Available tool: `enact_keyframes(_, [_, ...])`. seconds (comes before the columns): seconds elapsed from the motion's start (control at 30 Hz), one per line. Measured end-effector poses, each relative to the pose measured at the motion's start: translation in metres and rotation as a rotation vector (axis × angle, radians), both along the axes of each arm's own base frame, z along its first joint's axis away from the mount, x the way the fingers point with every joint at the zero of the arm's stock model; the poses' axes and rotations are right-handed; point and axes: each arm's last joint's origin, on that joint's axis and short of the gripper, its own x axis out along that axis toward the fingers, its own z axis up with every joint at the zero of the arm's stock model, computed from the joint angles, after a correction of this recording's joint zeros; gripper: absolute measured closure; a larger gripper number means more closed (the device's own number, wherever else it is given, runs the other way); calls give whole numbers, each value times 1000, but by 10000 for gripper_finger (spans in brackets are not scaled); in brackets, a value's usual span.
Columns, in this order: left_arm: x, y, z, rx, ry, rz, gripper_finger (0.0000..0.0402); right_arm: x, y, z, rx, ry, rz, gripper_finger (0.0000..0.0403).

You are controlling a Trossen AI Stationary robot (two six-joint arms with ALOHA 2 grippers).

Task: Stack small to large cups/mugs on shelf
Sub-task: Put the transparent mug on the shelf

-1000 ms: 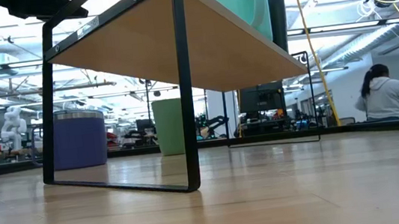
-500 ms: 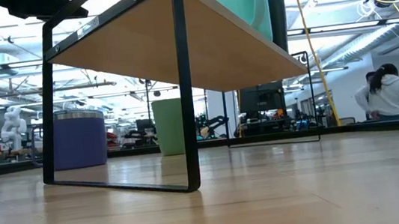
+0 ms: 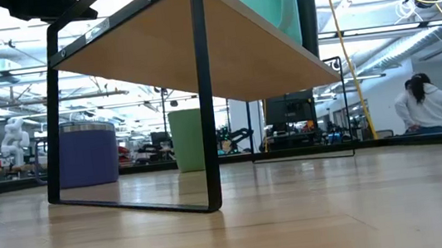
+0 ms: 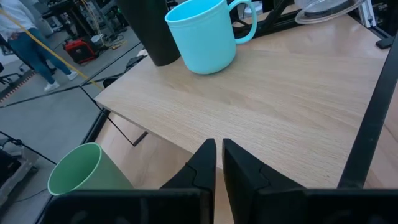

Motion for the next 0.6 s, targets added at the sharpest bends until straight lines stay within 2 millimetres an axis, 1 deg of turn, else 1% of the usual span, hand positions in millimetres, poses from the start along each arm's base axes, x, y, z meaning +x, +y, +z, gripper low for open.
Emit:
enact_keyframes(0.2, [0,0,0,0,0,0,371,10,-10,21,13,-66,-6,390])
enact_keyframes(0.37, [0,0,0,3,1,-2,371,18,-23,38,17,-109,-33,390])
enact_keyframes(0.47, [0,0,0,4,1,-2,371,22,-31,39,11,-112,-52,390])
enact_keyframes(0.6, [0,0,0,10,2,-4,371,27,-33,35,-17,-106,-39,390])
